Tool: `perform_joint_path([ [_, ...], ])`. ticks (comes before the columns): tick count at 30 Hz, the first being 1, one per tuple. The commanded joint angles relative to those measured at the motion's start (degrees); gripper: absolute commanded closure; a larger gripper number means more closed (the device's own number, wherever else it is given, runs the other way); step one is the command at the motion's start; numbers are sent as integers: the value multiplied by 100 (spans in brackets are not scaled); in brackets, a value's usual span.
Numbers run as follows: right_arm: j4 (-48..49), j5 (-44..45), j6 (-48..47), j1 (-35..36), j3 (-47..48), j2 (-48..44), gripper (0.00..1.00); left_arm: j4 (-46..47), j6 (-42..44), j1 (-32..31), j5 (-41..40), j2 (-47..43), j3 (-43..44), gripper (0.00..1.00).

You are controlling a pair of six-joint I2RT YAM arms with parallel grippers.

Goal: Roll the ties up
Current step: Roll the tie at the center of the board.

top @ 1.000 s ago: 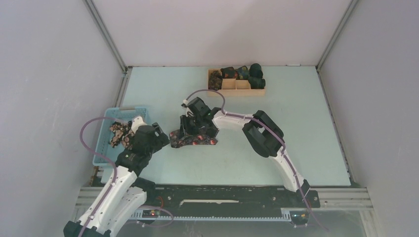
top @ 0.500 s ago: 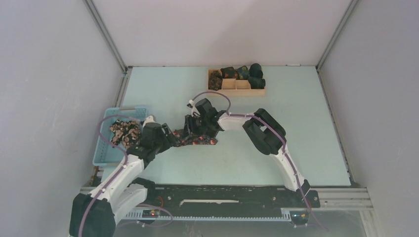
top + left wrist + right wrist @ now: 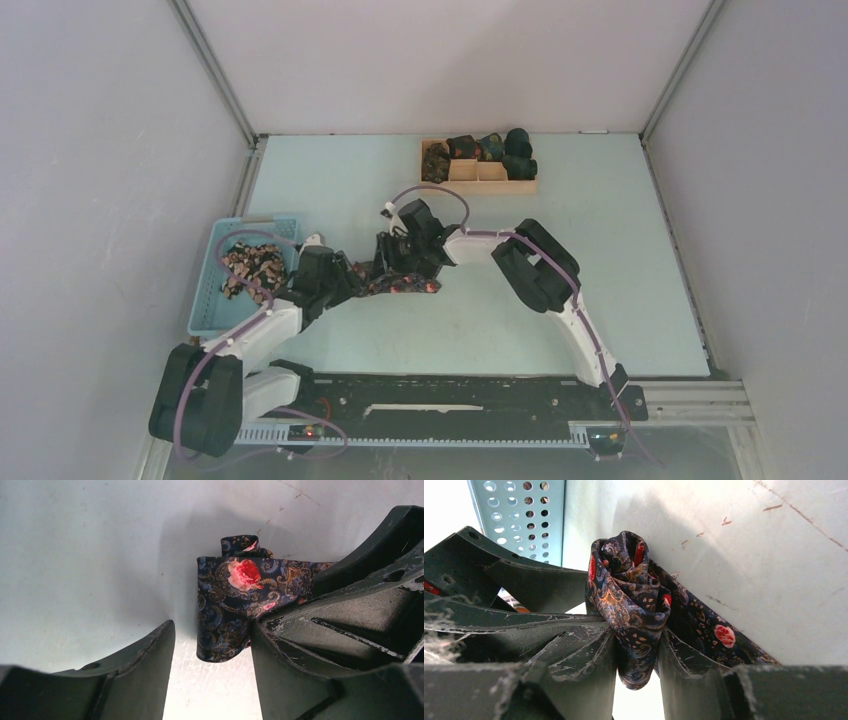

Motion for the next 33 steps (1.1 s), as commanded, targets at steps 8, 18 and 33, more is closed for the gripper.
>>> perform_joint_path([
  [8, -228, 106, -130, -30, -133, -180, 63, 1003, 9, 74, 258, 628, -65, 44],
  [18, -462, 112, -350, -100, -379, -770, 56, 1178, 22, 74, 285, 886, -116, 68],
  [33, -1704, 940, -1115, -1035, -1086, -2219, 54, 292, 215, -329, -378, 660, 285, 87],
])
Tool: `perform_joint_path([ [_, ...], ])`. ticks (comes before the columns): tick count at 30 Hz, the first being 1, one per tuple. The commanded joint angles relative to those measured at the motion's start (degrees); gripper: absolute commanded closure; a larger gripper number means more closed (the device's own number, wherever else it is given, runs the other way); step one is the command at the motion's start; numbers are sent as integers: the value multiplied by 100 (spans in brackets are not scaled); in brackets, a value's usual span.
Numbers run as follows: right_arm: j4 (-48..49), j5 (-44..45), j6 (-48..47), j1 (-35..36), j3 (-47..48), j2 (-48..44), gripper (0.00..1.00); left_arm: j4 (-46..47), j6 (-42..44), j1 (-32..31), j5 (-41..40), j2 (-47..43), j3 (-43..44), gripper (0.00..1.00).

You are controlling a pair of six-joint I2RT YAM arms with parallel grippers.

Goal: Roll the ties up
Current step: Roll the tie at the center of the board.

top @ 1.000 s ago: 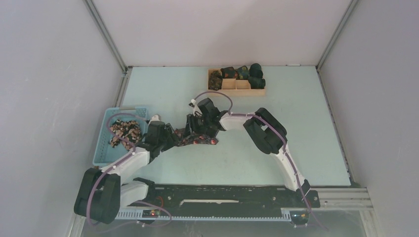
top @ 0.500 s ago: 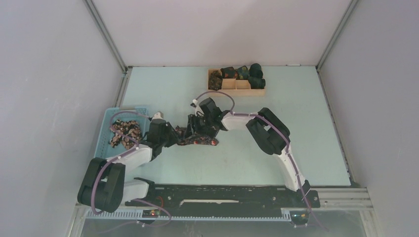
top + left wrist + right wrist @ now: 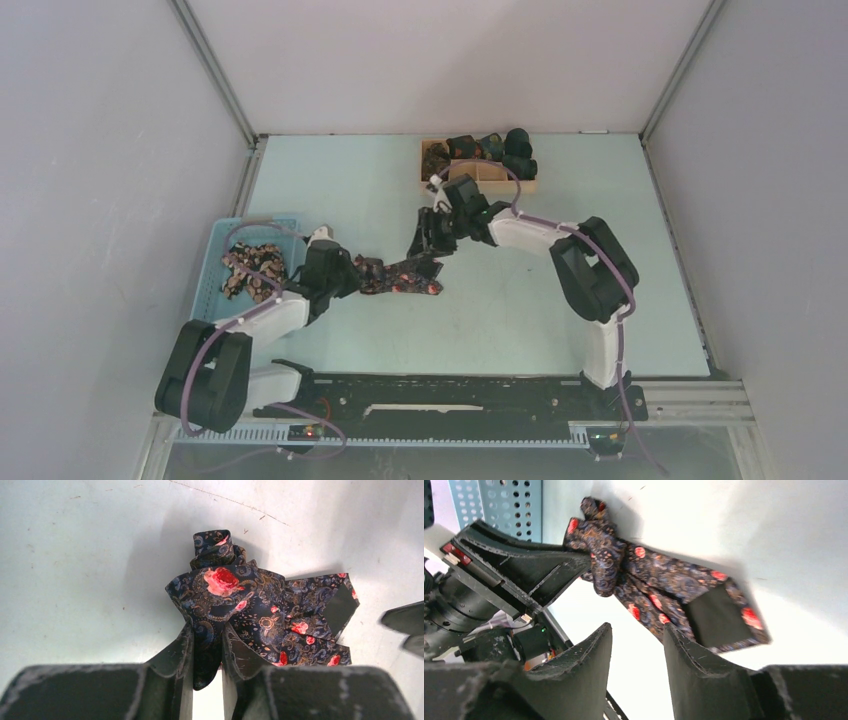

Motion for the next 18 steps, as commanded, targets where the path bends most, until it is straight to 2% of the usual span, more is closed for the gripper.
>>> perform_joint_path([
  [1, -431, 456, -329, -275, -148, -540, 54, -962, 275, -286, -704, -107, 301, 87],
  [12, -691, 635, -475, -494, -239, -569, 55, -2076, 514, -904, -1755, 222, 1166, 90],
  [18, -471, 417, -346, -475, -15, -201, 56, -2255, 594, -1009, -1870, 351, 1326, 90],
])
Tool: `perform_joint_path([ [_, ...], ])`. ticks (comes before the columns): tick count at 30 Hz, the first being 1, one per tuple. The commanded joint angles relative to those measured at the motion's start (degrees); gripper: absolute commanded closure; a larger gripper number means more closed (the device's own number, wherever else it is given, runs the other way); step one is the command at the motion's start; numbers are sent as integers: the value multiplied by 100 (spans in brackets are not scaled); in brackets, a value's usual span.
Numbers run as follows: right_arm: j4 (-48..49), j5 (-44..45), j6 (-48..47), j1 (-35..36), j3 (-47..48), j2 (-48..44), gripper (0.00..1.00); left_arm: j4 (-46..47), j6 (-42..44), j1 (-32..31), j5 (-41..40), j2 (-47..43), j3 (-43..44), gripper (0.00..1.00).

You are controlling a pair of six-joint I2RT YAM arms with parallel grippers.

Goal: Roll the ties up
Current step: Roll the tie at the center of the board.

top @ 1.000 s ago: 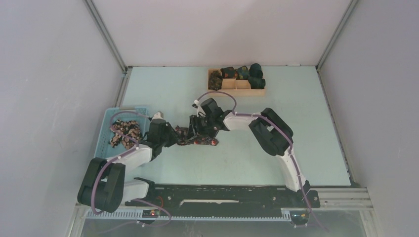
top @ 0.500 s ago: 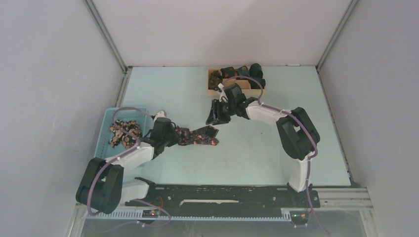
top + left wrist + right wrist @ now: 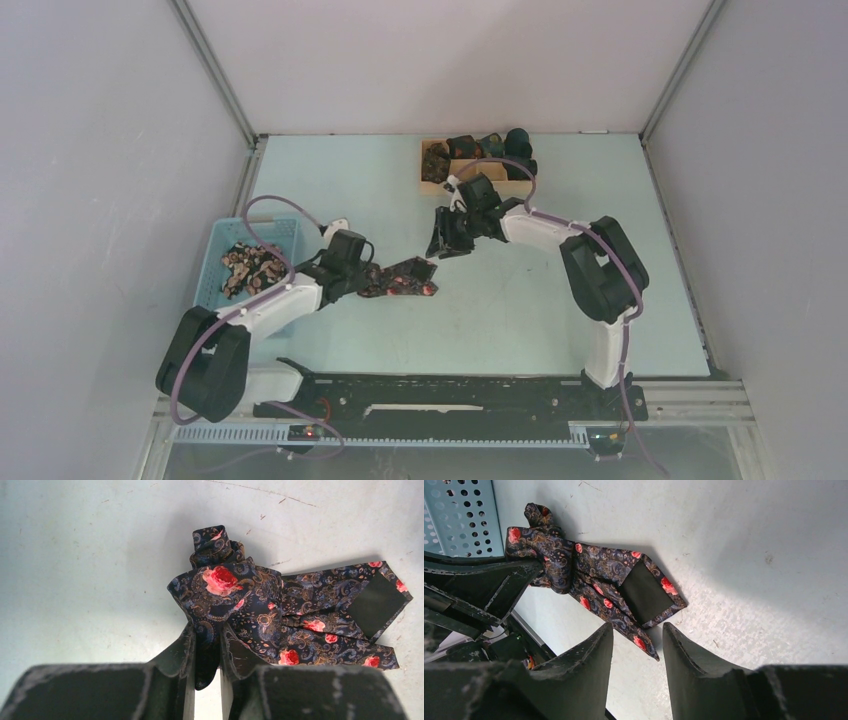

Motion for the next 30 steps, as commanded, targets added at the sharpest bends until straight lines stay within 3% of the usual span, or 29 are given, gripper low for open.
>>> perform_joint_path([
  [1, 185, -116, 26, 26, 339, 227, 56, -335, 205, -73, -356, 66, 173, 90],
  [9, -478, -212, -128, 245, 1668, 1334, 56, -409, 267, -120, -359, 54, 184, 91],
  [15, -691, -269, -178, 294, 2147, 1897, 56, -423, 350, -120, -306, 28, 173, 91],
  [22, -778, -230, -258, 320, 1886, 1967, 57, -396, 410, -125, -213, 50, 173, 91],
  [30, -671, -68, -182, 330, 855, 1405, 60, -359, 482, -192, -32, 13, 164, 92],
])
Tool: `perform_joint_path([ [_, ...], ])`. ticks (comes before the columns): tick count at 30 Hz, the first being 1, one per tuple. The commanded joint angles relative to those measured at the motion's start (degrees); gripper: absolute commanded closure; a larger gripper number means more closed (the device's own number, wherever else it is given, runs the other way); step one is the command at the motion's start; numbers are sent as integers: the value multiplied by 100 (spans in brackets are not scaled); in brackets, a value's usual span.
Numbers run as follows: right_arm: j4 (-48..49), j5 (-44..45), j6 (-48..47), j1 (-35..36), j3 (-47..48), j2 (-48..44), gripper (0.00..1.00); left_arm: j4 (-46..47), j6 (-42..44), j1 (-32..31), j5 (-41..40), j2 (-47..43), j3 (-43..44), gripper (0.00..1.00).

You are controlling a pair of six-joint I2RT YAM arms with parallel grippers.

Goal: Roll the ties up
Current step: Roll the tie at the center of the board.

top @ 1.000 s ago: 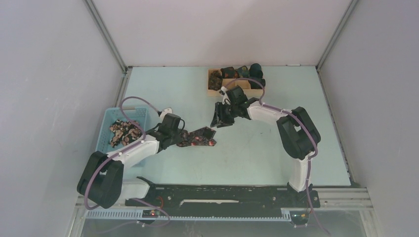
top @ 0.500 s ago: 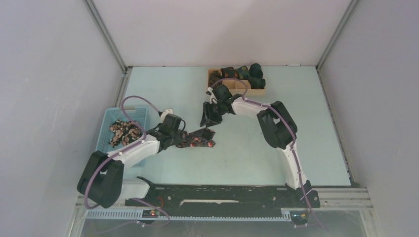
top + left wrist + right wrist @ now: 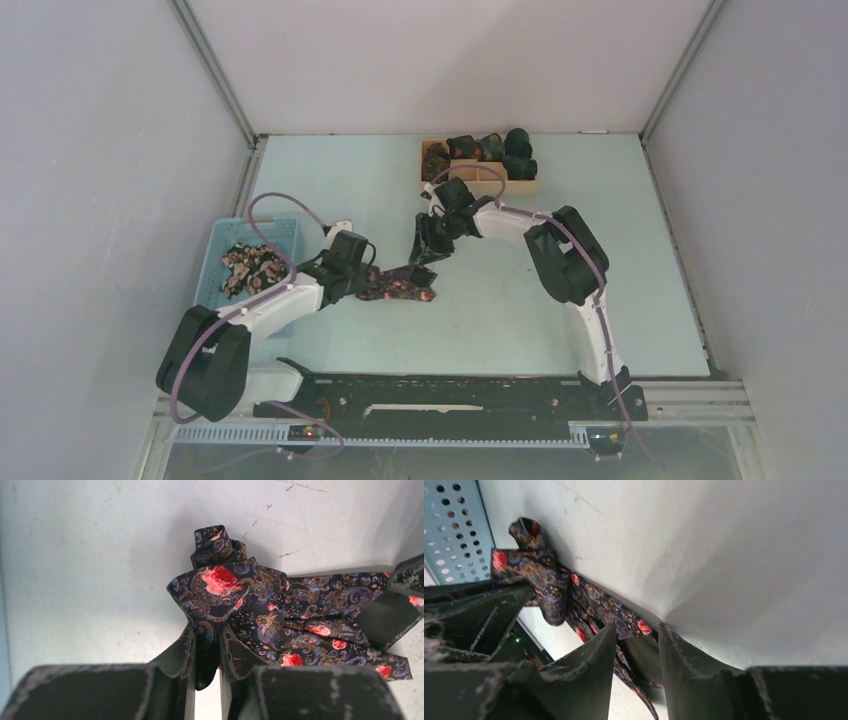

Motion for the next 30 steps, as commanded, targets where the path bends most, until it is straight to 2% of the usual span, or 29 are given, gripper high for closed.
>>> perform_joint_path([
  [1, -420, 406, -116, 53, -678, -261, 60, -160, 191, -104, 120, -25, 123, 91],
  [8, -624, 564, -68, 137, -1019, -733, 61, -288, 289, -265, 15, -34, 206, 92],
  [30, -912, 772, -294, -450, -1278, -1708, 62, -1394, 375, -1152, -1738, 755, 1066, 93],
])
